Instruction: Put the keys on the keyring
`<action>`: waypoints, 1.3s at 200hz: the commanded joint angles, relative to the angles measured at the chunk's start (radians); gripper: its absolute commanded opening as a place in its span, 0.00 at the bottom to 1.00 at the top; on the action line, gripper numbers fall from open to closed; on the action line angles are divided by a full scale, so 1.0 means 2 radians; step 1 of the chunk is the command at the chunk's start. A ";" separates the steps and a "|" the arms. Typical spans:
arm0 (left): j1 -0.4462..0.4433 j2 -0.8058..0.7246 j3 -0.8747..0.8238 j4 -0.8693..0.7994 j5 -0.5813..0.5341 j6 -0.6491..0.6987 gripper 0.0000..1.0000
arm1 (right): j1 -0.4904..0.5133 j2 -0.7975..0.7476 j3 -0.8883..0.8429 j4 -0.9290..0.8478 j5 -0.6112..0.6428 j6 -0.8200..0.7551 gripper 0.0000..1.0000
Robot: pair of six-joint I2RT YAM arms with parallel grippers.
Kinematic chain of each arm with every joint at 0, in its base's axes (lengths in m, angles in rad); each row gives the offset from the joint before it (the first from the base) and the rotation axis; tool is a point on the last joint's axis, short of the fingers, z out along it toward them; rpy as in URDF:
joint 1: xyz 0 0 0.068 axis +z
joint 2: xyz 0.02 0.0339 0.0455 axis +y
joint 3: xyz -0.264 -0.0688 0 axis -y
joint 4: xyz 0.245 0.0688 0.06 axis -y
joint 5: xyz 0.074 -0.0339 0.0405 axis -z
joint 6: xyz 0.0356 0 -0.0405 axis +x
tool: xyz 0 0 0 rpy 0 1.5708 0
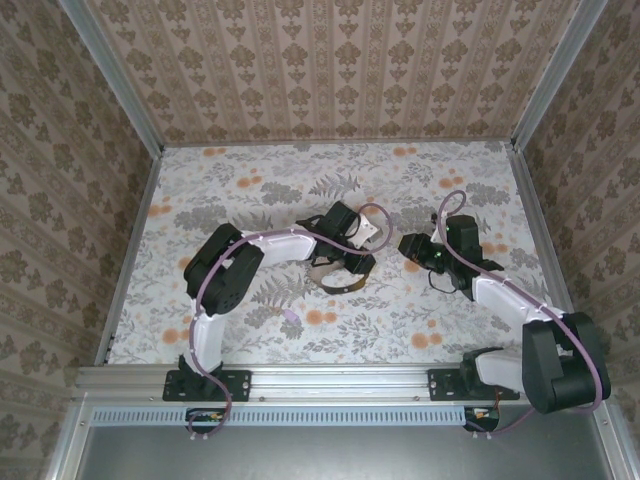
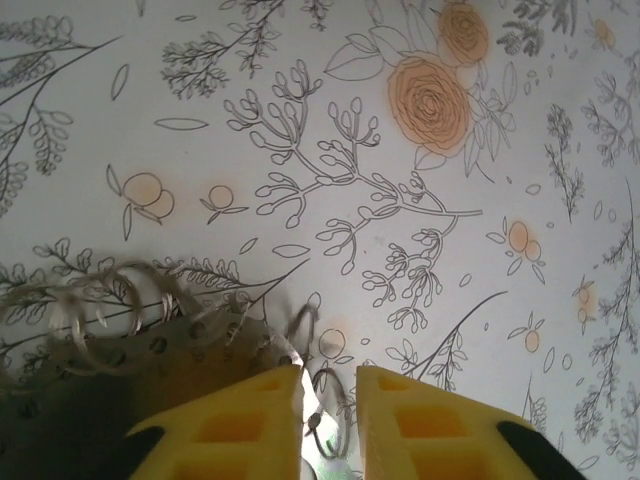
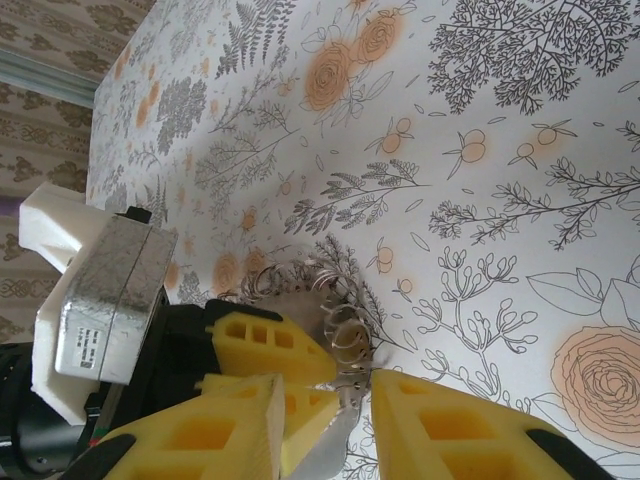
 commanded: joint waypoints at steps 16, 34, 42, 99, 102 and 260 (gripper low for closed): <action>0.016 -0.027 -0.029 0.044 0.018 -0.030 0.37 | 0.000 0.005 -0.003 0.001 -0.007 -0.003 0.32; 0.021 -0.044 -0.047 0.054 0.019 -0.039 0.39 | 0.000 0.004 -0.005 0.001 -0.008 -0.003 0.33; 0.020 -0.050 -0.051 0.055 0.019 -0.039 0.39 | -0.001 0.005 -0.006 0.002 -0.009 -0.003 0.33; 0.006 -0.048 -0.056 0.053 0.019 -0.038 0.38 | 0.000 0.017 -0.005 0.013 -0.014 -0.001 0.35; 0.006 -0.048 -0.055 0.052 0.020 -0.038 0.38 | 0.000 0.017 -0.005 0.013 -0.015 -0.001 0.35; -0.011 -0.004 -0.048 0.065 -0.018 -0.047 0.33 | 0.000 0.034 0.002 0.020 -0.014 -0.005 0.41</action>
